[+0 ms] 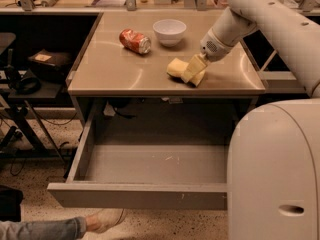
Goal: Pick sponge from top drawer and place on counter
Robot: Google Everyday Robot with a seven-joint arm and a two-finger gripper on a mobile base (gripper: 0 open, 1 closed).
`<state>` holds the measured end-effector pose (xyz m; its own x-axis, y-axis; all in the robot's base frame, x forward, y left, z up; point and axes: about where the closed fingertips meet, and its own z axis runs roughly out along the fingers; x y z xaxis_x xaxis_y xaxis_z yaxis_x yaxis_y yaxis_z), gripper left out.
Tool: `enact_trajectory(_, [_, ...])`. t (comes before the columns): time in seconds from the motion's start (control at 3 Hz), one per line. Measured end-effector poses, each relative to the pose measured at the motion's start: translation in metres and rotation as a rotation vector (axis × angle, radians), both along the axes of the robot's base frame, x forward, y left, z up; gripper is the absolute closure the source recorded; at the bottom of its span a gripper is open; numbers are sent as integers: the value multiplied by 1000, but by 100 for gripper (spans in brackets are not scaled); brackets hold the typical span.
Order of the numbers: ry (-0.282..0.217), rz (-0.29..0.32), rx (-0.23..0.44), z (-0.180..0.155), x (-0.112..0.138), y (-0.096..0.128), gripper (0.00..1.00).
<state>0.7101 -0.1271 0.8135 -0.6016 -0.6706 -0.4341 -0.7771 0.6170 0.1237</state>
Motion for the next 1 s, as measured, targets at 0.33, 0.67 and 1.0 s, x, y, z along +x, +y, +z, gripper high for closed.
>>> enact_trajectory(0.33, [0,0,0,0,0,0,12])
enact_trajectory(0.67, [0,0,0,0,0,0,0])
enact_trajectory(1.0, [0,0,0,0,0,0,0])
